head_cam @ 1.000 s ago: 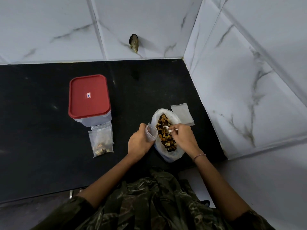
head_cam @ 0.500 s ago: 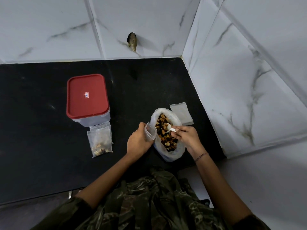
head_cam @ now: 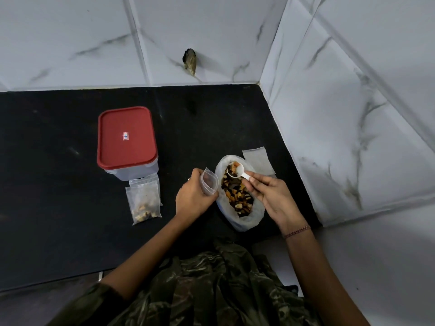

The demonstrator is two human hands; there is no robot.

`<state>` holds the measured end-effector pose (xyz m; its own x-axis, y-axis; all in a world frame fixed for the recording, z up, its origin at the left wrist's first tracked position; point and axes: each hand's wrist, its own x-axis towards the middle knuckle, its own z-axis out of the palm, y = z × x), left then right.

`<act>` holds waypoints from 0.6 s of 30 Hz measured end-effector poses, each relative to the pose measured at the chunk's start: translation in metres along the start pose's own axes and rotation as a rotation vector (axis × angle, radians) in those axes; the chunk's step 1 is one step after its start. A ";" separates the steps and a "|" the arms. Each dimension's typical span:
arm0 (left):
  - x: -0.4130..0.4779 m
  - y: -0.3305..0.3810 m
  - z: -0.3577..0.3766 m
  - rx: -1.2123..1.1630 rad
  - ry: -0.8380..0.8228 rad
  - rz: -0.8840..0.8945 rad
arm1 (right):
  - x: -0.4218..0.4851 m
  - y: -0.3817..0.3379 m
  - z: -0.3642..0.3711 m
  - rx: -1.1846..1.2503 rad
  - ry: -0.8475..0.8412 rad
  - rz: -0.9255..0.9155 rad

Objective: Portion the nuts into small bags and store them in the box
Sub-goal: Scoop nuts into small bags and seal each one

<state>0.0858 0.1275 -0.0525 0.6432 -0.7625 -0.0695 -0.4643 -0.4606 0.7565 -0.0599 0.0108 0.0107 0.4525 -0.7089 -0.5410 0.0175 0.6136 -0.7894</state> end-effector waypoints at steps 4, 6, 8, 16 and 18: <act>0.003 0.004 -0.004 -0.014 0.032 0.032 | -0.011 0.000 0.023 -0.201 -0.070 -0.082; 0.003 0.006 -0.006 -0.019 0.056 0.032 | -0.012 0.005 0.032 -0.405 -0.049 -0.164; 0.004 0.009 -0.008 -0.026 0.063 0.016 | -0.014 0.010 0.038 -0.650 -0.030 -0.311; 0.003 0.011 -0.012 -0.145 0.089 -0.076 | -0.024 0.031 0.053 -1.419 -0.082 -1.077; 0.003 0.011 -0.015 -0.197 0.091 -0.085 | -0.021 0.036 0.046 -1.573 -0.158 -1.335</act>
<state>0.0916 0.1264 -0.0348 0.7314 -0.6765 -0.0862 -0.2838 -0.4168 0.8636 -0.0278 0.0637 0.0071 0.8678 -0.2866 0.4058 -0.2437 -0.9574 -0.1550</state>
